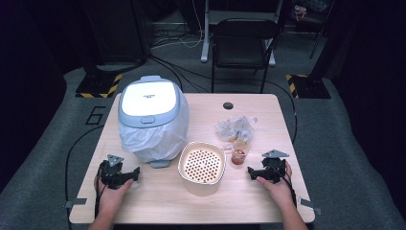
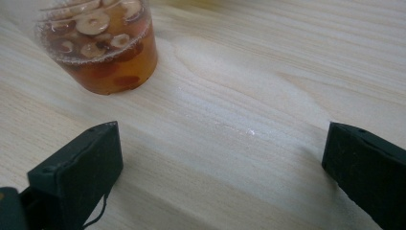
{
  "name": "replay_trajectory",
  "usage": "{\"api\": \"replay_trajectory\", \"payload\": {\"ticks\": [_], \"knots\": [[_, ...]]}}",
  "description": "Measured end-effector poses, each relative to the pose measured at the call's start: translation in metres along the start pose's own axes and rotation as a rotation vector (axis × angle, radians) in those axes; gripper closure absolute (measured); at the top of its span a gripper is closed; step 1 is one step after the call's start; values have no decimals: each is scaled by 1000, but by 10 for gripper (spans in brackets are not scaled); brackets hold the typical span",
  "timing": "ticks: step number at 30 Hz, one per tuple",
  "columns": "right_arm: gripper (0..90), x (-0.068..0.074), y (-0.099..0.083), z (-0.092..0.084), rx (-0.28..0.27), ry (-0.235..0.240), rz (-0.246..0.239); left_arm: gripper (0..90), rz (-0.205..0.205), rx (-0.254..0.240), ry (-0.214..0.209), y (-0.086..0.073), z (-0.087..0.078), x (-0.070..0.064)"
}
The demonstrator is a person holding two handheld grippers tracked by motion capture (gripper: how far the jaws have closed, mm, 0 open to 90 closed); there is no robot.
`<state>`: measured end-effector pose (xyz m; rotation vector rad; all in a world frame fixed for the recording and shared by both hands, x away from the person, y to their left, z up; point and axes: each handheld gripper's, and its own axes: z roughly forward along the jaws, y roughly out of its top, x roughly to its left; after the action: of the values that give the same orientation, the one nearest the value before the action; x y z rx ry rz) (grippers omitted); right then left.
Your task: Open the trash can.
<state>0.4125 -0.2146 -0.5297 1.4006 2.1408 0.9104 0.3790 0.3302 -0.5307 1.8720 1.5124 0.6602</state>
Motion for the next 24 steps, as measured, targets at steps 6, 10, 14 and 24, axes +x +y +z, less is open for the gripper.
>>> {"api": "replay_trajectory", "payload": {"ticks": [6,10,14,24], "knots": [[0,0,0,0,0,0,1,139,-10,-8,9,0,0,0],[0,0,0,0,-1,-1,2,141,-15,-4,5,0,0,-1],[0,0,0,0,-1,-1,2,147,-13,-6,4,0,0,-1],[0,0,0,0,-1,-1,2,173,-7,-18,9,0,0,-2]]}}
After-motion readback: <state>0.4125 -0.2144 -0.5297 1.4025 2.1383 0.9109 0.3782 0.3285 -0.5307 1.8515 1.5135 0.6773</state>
